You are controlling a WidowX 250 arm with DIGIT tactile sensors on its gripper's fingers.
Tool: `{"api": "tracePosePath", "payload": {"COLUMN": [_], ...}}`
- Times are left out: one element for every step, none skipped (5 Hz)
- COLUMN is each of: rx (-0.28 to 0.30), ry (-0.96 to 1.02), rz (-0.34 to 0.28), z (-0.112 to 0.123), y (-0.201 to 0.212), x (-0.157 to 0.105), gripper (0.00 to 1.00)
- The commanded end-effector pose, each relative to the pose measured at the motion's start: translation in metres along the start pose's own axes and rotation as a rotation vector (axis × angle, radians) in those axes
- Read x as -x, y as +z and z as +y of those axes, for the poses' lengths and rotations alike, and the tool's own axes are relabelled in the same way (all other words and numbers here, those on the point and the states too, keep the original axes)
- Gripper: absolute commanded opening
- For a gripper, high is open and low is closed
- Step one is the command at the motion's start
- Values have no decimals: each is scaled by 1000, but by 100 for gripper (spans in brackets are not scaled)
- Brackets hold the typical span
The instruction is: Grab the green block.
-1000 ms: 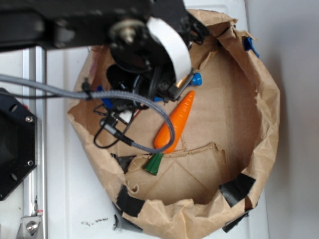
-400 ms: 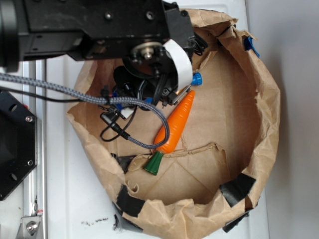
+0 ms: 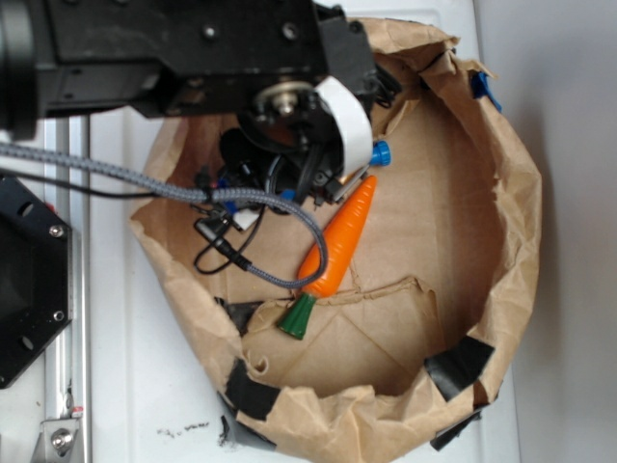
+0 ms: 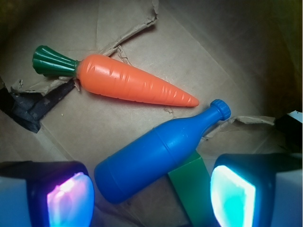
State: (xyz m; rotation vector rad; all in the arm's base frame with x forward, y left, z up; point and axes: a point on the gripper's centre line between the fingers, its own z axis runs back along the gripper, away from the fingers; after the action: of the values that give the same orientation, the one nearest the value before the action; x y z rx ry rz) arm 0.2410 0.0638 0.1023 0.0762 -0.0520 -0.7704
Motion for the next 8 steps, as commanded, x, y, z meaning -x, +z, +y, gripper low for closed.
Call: {"api": "tracePosePath", "payload": {"rx": [-33,-7,23,37,17,8,10,-2], "ry": [-91,-136,-176,-175,-188,-202,-208,-219], "rz": [-20,-20,-18,0,27,24,28,33], "z": [5,8,11,22,28,27,26,28], "y": [-4,-6,-7,-13,-23,-25,-25,-29], "x": [13,23,26,23,23,24,26,28], "gripper": [100,100,100,100,100,100,100,100]}}
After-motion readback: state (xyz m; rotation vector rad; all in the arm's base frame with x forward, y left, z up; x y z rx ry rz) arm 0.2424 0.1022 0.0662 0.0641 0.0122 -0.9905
